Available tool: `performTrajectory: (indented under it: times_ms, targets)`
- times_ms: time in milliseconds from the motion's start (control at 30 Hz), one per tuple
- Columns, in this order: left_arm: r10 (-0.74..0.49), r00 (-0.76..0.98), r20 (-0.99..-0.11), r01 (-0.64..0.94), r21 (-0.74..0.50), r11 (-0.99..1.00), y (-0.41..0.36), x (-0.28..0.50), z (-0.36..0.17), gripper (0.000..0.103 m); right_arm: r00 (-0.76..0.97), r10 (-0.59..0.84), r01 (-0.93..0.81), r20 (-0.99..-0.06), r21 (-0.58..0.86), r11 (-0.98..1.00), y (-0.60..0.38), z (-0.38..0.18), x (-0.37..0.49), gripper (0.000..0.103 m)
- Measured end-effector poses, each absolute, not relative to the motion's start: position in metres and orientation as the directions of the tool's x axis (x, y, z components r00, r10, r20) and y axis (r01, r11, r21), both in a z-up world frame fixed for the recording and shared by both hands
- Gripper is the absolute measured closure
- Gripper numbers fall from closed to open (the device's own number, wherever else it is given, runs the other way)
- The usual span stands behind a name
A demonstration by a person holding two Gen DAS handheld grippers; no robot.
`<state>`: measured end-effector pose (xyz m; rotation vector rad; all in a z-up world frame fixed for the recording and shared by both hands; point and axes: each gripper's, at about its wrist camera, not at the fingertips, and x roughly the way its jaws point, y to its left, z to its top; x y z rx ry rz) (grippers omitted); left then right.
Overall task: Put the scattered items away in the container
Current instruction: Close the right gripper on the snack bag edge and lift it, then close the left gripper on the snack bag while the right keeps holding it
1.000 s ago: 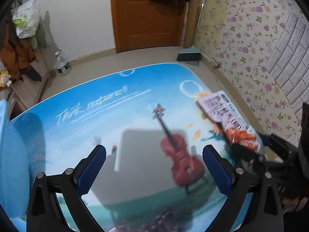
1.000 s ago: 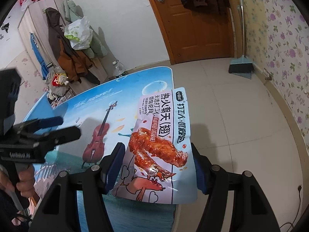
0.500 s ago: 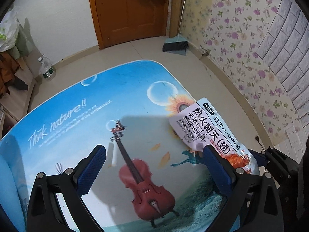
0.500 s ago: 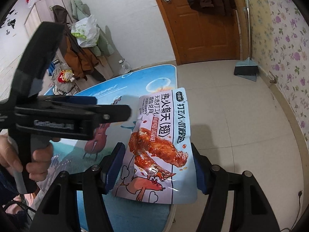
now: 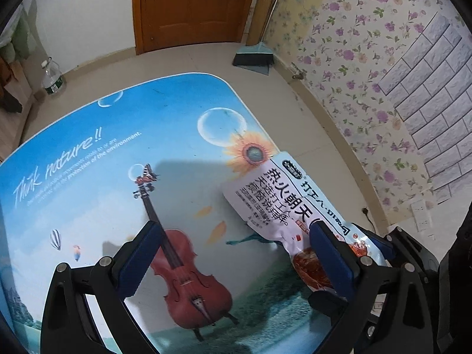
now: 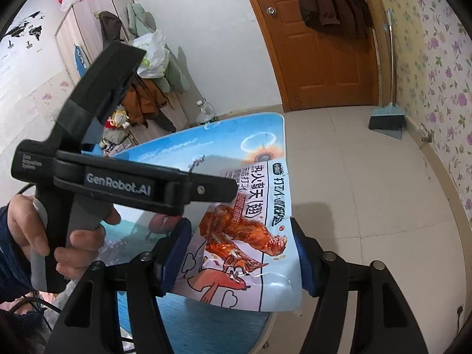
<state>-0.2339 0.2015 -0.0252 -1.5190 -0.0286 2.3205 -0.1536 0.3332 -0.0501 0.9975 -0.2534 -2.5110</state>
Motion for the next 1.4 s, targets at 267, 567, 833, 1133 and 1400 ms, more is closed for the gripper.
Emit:
performTrajectory:
  times_ms: [267, 567, 833, 1133, 1400]
  targets:
    - [0.38, -0.291, -0.878, -0.23, -0.321, -0.919, 0.192, -0.238, -0.028, 0.002, -0.651, -0.458, 0.325, -0.606, 0.323, -0.889, 0.333, -0.047, -0.154, 0.037]
    - [0.511, -0.226, -0.829, -0.191, -0.477, -0.858, 0.189, -0.243, -0.029, 0.001, -0.667, -0.49, 0.345, -0.562, 0.349, -0.871, 0.333, -0.036, -0.148, 0.037]
    - [0.609, -0.2, -0.768, -0.131, -0.595, -0.793, 0.179, -0.246, -0.033, 0.002, -0.663, -0.51, 0.37, -0.548, 0.352, -0.86, 0.318, -0.027, -0.146, 0.037]
    - [0.729, -0.17, -0.663, -0.06, -0.731, -0.679, 0.165, -0.249, -0.04, 0.061, -0.653, -0.521, 0.388, -0.55, 0.348, -0.853, 0.308, -0.018, -0.146, 0.037]
    - [0.795, -0.183, -0.579, -0.059, -0.8, -0.597, 0.153, -0.245, -0.039, 0.081, -0.648, -0.527, 0.382, -0.55, 0.364, -0.85, 0.307, -0.017, -0.155, 0.037]
